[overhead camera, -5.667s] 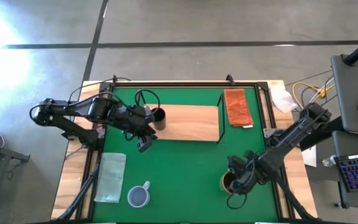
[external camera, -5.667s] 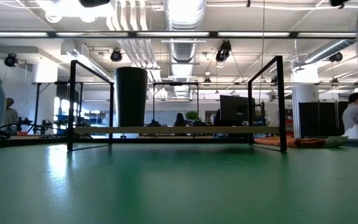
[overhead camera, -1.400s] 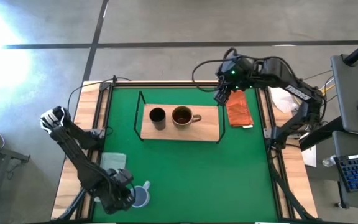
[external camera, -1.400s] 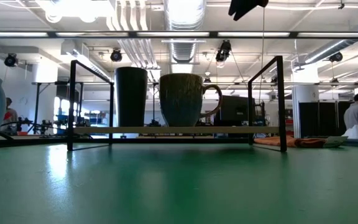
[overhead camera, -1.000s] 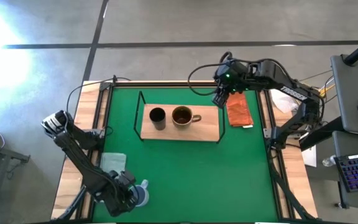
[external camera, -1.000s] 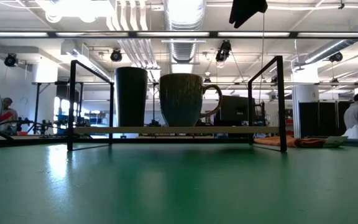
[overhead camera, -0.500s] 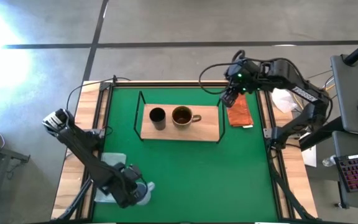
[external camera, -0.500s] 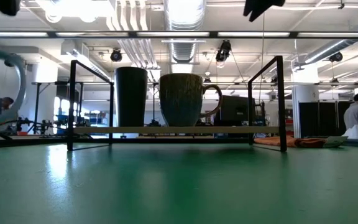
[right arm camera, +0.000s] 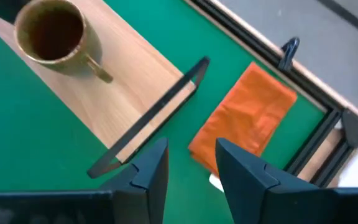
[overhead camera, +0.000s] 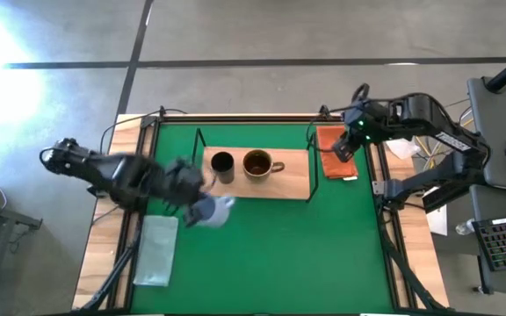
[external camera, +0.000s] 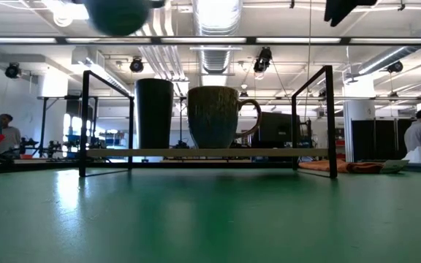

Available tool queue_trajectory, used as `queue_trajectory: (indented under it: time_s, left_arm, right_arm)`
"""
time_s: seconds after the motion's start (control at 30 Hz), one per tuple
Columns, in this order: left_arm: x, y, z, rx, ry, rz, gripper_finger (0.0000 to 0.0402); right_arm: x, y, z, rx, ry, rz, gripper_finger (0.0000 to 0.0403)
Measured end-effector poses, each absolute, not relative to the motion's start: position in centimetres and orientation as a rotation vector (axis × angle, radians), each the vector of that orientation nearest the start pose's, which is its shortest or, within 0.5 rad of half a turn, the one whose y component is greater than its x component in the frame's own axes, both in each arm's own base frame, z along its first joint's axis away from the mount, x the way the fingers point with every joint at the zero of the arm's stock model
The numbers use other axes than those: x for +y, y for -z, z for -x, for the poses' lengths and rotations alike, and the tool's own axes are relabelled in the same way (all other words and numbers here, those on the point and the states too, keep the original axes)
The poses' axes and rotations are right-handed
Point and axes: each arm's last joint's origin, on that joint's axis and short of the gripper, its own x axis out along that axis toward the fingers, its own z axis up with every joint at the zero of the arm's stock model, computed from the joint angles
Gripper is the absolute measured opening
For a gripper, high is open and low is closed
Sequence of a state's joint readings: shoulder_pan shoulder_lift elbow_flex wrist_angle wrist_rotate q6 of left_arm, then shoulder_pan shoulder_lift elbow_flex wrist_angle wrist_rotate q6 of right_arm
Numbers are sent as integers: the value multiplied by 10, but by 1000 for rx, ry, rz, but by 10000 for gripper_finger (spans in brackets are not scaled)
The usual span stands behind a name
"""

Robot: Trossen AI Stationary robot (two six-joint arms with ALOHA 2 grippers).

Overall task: Stack small to large cups/mugs on shelf
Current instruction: Put the light blue mug on the shelf

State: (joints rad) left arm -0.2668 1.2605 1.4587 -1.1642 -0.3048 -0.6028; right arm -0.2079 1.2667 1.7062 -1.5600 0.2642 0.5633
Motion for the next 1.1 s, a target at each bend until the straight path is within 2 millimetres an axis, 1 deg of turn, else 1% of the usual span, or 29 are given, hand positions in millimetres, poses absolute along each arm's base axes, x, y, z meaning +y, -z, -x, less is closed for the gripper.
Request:
queue_trajectory:
  time_s: [0.13, 0.23, 0.33, 0.47, 0.53, 0.6, 0.7, 0.83, 0.9, 1.03, 1.1]
  left_arm:
    - [-11, -411, -249, 800, -308, 141, 0]
    - [16, -422, -279, 764, -260, 60, 0]
    - [39, -428, -312, 745, -227, -17, 0]
    - [69, -431, -351, 723, -171, -64, 0]
    - [78, -433, -367, 702, -125, -98, 0]
    - [83, -432, -383, 686, -104, -147, 0]
    - [89, -421, -406, 696, -77, -192, 0]
    - [96, -391, -433, 735, -47, -216, 0]
    - [100, -377, -444, 747, -42, -217, 0]
    - [107, -357, -460, 758, -40, -231, 0]
    - [113, -352, -465, 741, -55, -234, 0]
  right_arm:
    - [-40, -415, -168, 975, 740, -497, 115]
    - [-38, -403, -172, 973, 737, -517, 109]
    - [-36, -393, -179, 970, 721, -515, 103]
    - [-32, -389, -186, 942, 688, -502, 95]
    - [-30, -390, -185, 920, 713, -495, 90]
    - [-29, -395, -178, 874, 767, -488, 84]
    - [-29, -406, -165, 762, 844, -494, 74]
    - [-29, -418, -144, 611, 939, -510, 64]
    - [-29, -423, -135, 550, 951, -520, 61]
    - [-29, -430, -124, 471, 947, -537, 58]
    - [-29, -430, -124, 466, 945, -538, 58]
